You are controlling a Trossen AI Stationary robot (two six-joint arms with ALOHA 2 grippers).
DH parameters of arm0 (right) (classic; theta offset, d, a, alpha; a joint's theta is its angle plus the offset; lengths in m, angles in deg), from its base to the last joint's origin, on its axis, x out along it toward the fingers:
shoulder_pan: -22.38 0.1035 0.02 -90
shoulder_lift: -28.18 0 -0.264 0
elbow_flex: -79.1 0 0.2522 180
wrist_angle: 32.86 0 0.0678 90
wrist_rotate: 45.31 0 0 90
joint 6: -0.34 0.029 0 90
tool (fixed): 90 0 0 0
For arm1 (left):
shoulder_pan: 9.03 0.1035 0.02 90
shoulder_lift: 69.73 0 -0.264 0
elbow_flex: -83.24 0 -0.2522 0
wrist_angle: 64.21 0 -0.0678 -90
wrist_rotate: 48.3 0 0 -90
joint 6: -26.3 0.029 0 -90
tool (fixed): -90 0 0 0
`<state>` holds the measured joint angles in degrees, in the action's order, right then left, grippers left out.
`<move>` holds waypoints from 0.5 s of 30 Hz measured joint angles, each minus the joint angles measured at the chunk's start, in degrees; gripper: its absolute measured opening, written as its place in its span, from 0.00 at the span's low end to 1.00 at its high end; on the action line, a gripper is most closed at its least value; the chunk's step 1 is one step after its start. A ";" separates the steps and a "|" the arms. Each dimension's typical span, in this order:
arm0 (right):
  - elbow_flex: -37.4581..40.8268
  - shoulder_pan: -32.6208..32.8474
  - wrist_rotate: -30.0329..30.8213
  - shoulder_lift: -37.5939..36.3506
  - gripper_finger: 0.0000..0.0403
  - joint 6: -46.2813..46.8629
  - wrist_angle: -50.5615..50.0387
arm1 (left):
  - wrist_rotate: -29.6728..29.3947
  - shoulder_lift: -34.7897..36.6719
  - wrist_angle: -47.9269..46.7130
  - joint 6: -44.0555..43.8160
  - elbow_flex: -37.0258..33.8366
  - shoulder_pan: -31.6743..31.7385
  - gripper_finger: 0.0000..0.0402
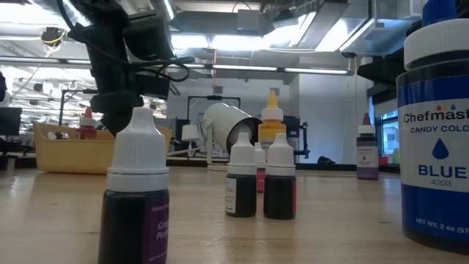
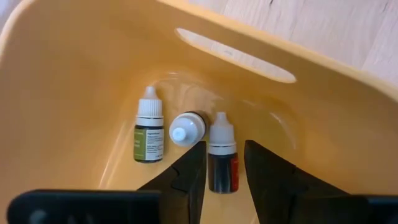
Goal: Pick & Place food coloring
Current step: Put the bottom small blue food coloring bottle into the bin
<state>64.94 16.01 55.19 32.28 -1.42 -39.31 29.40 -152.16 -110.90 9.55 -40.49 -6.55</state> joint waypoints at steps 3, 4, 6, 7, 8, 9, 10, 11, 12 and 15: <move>0.02 0.00 0.00 0.00 0.15 0.00 0.00 | 0.00 0.00 0.00 0.00 0.00 0.00 0.25; 0.00 0.00 0.00 0.00 0.15 0.00 0.00 | 0.00 0.00 0.00 -0.03 0.00 0.00 0.25; 0.00 0.02 0.00 0.00 0.15 0.00 0.00 | 0.00 0.09 -0.29 -0.35 0.19 0.00 0.26; 0.00 0.00 0.00 0.00 0.15 0.00 0.00 | 0.00 0.49 -0.75 -0.28 0.46 -0.12 0.26; 0.01 0.01 0.00 0.00 0.15 0.00 0.01 | 0.00 1.17 -0.98 0.00 0.79 -0.25 0.26; 0.00 0.00 0.00 0.00 0.15 0.00 0.02 | -0.02 1.92 -0.90 0.27 1.32 -0.43 0.26; 0.00 0.00 0.00 0.00 0.15 0.00 0.02 | -0.02 2.84 -0.77 0.65 1.76 -0.59 0.26; 0.00 0.01 0.00 0.00 0.15 0.00 0.04 | 0.00 4.01 -0.89 1.12 2.17 -0.67 0.26; 0.00 0.00 0.00 0.00 0.15 0.00 0.07 | 0.04 5.31 -0.87 1.36 2.56 -0.97 0.26; 0.00 0.00 0.00 0.00 0.15 0.00 0.09 | 0.03 10.43 0.72 1.44 2.99 -2.26 0.26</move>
<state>64.94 16.01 55.19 32.28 -1.42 -39.22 29.43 -141.72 -110.17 10.99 -37.50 -8.81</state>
